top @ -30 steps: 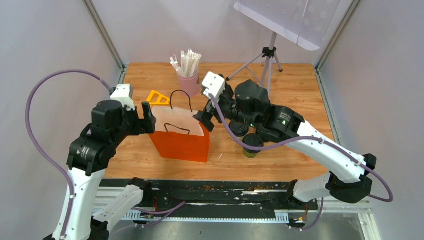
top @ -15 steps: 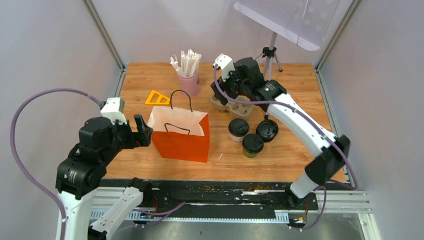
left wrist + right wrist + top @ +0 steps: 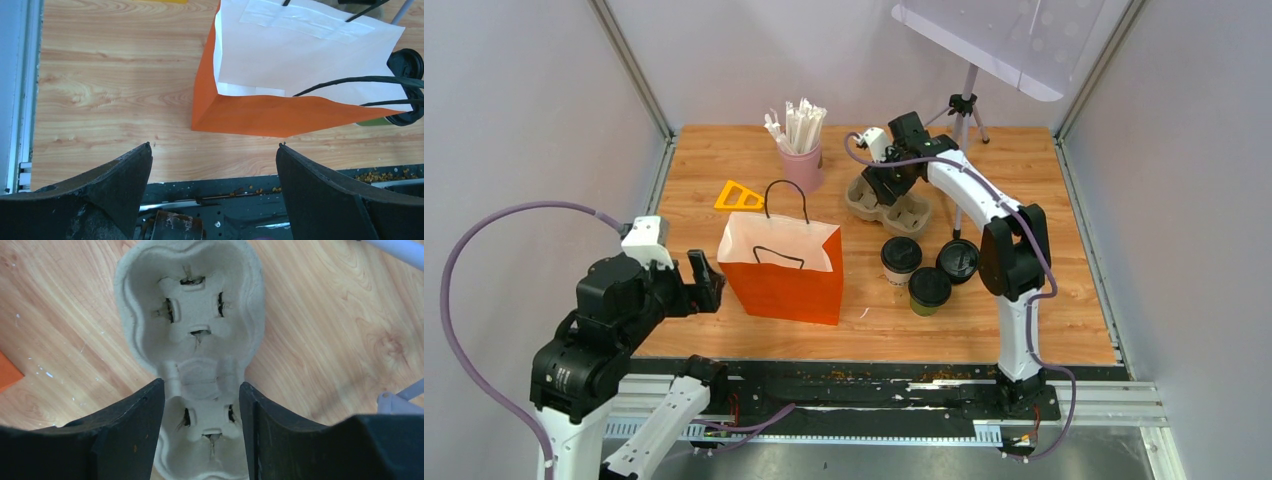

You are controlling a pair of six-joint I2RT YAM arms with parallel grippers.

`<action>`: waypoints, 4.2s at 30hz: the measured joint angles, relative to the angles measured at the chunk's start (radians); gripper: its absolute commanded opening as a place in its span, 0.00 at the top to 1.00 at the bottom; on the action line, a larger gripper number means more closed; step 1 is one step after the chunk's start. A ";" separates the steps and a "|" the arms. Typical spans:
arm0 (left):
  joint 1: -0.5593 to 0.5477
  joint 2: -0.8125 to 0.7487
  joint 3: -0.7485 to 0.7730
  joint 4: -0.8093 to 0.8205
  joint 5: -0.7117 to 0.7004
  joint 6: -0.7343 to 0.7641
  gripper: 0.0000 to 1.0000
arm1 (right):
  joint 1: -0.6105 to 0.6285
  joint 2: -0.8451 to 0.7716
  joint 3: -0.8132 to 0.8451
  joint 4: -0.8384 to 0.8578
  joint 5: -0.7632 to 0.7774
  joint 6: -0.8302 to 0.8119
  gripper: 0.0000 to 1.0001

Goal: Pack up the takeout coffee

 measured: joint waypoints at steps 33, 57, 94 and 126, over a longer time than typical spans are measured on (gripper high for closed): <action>0.000 -0.017 -0.129 0.089 0.004 -0.021 0.00 | -0.037 0.068 0.098 -0.106 -0.105 -0.102 0.54; 0.000 -0.017 -0.129 0.093 -0.013 -0.019 0.00 | -0.006 0.123 0.108 -0.107 -0.036 -0.135 0.73; 0.000 0.231 0.030 -0.012 -0.103 0.006 0.00 | 0.029 0.092 0.119 -0.166 0.020 -0.084 0.66; 0.000 0.176 0.032 -0.013 -0.079 0.013 0.00 | 0.029 0.104 0.119 -0.166 0.021 -0.100 0.56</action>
